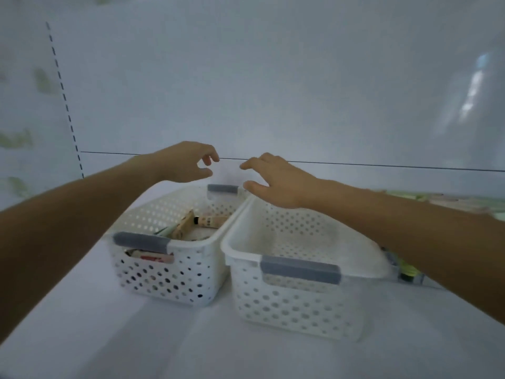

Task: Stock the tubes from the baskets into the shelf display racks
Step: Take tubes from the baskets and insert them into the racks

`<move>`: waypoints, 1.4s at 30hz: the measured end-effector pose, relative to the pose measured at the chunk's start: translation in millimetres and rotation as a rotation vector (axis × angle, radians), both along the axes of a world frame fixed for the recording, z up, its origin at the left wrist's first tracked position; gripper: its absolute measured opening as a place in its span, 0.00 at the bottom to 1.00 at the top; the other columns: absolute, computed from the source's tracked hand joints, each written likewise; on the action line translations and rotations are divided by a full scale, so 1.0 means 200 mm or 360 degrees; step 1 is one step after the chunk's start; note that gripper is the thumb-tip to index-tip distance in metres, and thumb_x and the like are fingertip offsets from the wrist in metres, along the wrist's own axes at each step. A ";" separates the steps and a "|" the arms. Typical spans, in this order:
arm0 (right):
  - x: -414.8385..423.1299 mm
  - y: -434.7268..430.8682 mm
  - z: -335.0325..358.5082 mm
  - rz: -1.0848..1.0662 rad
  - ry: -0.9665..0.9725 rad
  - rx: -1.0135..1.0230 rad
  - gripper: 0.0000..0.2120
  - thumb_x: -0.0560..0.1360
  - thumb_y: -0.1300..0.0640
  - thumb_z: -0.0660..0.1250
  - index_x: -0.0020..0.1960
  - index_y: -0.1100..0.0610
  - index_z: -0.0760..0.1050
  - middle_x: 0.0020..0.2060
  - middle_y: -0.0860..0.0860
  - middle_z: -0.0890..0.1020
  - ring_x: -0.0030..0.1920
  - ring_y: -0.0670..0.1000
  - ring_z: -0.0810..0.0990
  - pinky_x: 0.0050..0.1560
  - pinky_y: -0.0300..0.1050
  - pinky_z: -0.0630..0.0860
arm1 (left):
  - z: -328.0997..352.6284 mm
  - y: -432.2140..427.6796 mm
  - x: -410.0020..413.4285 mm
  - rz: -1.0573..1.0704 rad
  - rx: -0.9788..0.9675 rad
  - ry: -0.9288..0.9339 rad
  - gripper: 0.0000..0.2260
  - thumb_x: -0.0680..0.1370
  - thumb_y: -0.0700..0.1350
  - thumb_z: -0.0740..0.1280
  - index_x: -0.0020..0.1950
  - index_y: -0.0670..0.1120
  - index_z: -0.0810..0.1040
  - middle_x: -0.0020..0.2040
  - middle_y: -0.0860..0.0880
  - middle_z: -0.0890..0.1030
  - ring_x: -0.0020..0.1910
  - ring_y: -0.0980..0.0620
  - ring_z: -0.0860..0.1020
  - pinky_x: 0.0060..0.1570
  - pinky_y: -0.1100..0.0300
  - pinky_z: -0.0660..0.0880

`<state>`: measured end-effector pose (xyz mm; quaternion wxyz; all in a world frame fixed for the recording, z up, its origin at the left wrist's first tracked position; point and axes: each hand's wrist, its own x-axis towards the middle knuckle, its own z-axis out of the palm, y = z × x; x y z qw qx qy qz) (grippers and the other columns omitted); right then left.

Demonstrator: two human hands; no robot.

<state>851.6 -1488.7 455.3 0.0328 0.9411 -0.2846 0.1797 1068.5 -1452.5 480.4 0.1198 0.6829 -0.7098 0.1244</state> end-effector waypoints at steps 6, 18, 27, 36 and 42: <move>0.21 -0.04 -0.04 0.0010 0.0305 0.0227 0.22 0.79 0.44 0.55 0.69 0.53 0.65 0.64 0.52 0.72 0.61 0.51 0.71 0.59 0.43 0.67 | -0.09 -0.06 0.14 -0.0216 0.0226 0.0014 0.14 0.75 0.44 0.67 0.60 0.50 0.73 0.52 0.56 0.75 0.42 0.60 0.73 0.39 0.72 0.66; 0.29 -0.09 0.00 -0.0048 0.0398 0.0524 0.11 0.69 0.39 0.67 0.50 0.42 0.77 0.47 0.37 0.79 0.48 0.37 0.77 0.50 0.35 0.72 | -0.31 -0.31 0.19 -0.0524 0.0623 -0.0226 0.11 0.75 0.51 0.68 0.55 0.49 0.77 0.50 0.54 0.78 0.46 0.57 0.74 0.48 0.64 0.70; 0.36 -0.09 0.01 -0.0096 0.0586 0.0589 0.08 0.70 0.45 0.70 0.48 0.40 0.76 0.46 0.38 0.79 0.50 0.40 0.77 0.50 0.36 0.74 | -0.35 -0.32 0.15 -0.0491 0.0806 -0.0367 0.12 0.76 0.46 0.66 0.59 0.48 0.75 0.47 0.54 0.77 0.47 0.52 0.78 0.51 0.53 0.78; 0.46 -0.06 0.03 -0.0122 0.0869 0.0574 0.10 0.70 0.47 0.71 0.51 0.41 0.78 0.43 0.36 0.79 0.46 0.36 0.75 0.47 0.33 0.69 | -0.27 -0.27 0.17 -0.0480 0.0545 -0.0135 0.12 0.78 0.44 0.58 0.50 0.37 0.75 0.45 0.39 0.79 0.37 0.48 0.72 0.41 0.52 0.72; 0.59 -0.01 -0.05 0.0082 0.1126 0.0793 0.17 0.73 0.51 0.68 0.62 0.45 0.75 0.56 0.42 0.78 0.46 0.35 0.74 0.44 0.31 0.67 | -0.20 -0.24 0.21 -0.0477 0.0455 0.0158 0.12 0.75 0.48 0.67 0.53 0.47 0.68 0.48 0.49 0.77 0.39 0.54 0.75 0.42 0.58 0.73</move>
